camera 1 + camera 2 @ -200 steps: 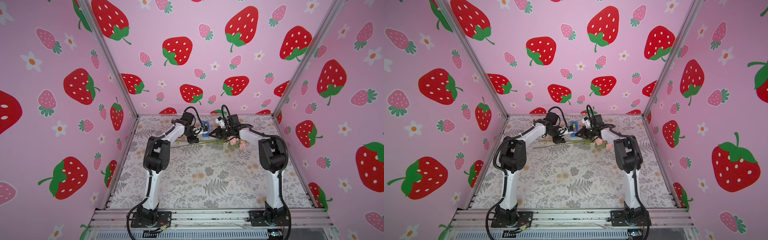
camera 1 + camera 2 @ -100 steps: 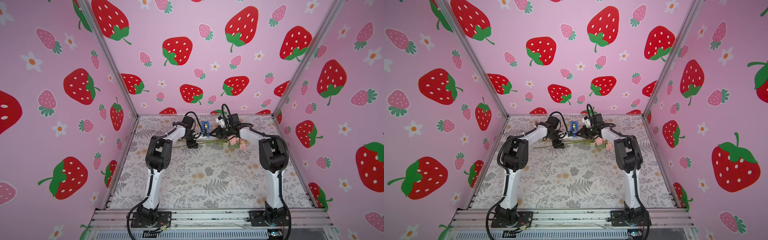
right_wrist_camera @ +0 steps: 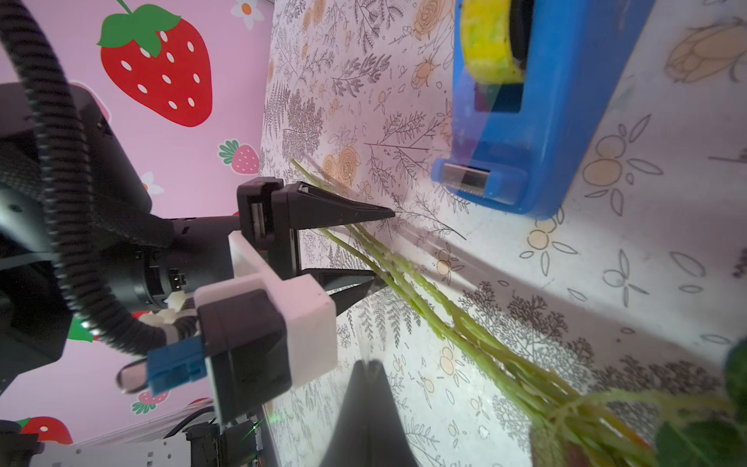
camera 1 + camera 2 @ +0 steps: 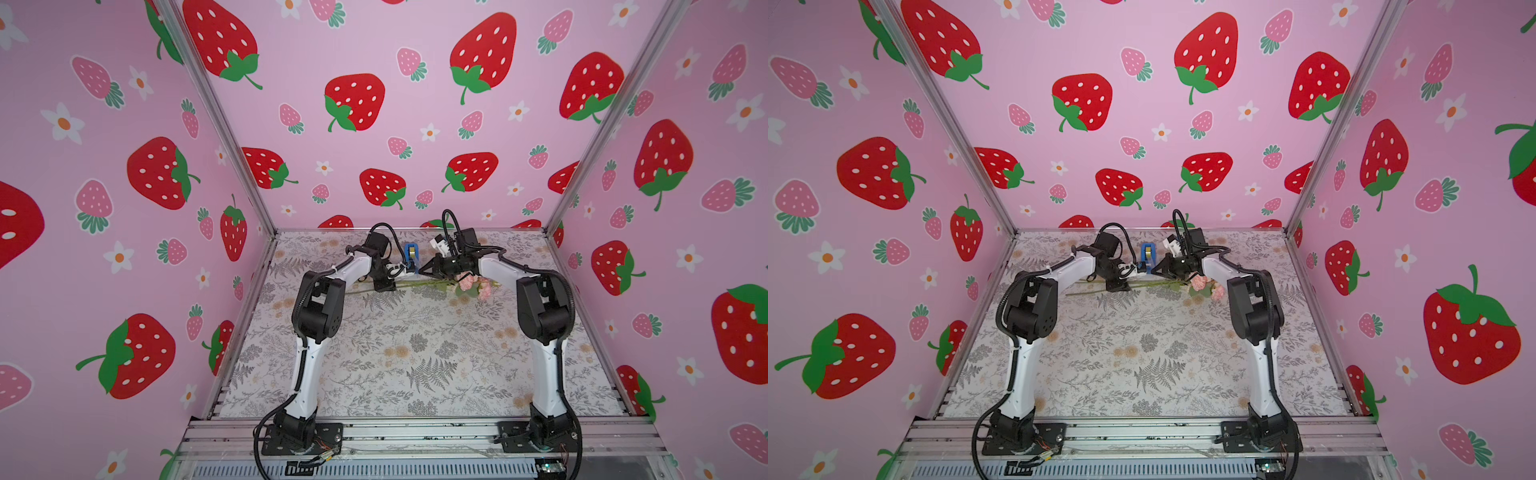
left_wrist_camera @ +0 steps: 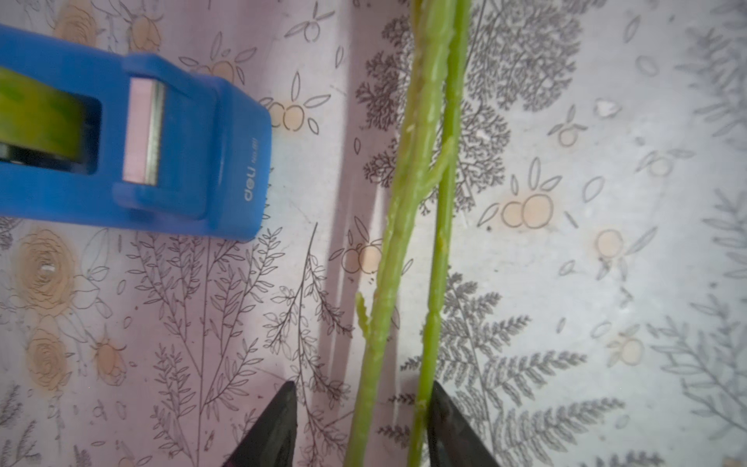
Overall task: Wrap bouquets with tape
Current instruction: Pick up the unwrapped bouquet from the center of the board.
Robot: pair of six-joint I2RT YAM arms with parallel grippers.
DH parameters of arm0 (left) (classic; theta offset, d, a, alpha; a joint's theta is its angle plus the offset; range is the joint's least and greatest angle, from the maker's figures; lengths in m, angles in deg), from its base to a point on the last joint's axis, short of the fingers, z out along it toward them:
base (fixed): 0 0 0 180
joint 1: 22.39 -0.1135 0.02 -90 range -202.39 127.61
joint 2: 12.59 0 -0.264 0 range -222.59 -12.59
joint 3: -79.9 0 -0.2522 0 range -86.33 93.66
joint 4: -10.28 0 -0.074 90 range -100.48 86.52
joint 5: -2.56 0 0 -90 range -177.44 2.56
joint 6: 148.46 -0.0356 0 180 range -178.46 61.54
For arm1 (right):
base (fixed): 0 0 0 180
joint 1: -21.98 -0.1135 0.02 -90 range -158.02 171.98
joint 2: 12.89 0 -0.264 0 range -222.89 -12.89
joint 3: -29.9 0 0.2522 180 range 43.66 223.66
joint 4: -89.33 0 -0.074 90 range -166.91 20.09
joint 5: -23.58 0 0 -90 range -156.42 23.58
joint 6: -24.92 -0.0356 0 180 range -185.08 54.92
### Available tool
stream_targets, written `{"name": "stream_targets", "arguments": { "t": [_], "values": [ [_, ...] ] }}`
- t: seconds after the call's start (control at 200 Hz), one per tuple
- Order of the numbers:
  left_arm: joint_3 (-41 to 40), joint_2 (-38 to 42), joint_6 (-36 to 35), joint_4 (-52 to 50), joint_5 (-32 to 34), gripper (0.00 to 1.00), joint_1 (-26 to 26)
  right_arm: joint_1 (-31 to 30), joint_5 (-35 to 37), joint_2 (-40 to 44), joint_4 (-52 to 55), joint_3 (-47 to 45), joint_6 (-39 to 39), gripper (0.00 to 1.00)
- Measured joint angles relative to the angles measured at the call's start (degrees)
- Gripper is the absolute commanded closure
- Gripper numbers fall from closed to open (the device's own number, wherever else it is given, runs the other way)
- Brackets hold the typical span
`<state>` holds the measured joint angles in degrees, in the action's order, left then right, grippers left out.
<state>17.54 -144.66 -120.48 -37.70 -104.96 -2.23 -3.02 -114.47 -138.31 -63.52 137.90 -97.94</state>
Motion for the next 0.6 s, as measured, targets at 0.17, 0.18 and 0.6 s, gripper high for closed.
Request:
{"name": "stream_targets", "arguments": {
  "t": [0.17,0.18,0.6],
  "values": [
    [0.00,0.00,-1.38,-3.17,-2.08,0.72,0.00,0.04,0.48,0.00,1.22,-0.70,1.73,1.00],
    [0.00,0.00,-1.38,-3.37,-2.14,0.73,0.02,0.04,0.50,0.00,1.25,-0.81,1.73,1.00],
    [-0.15,0.02,-2.60,-4.42,-2.29,1.00,0.66,-0.66,0.68,0.00,1.73,-4.83,3.61,1.00]
  ]
}}
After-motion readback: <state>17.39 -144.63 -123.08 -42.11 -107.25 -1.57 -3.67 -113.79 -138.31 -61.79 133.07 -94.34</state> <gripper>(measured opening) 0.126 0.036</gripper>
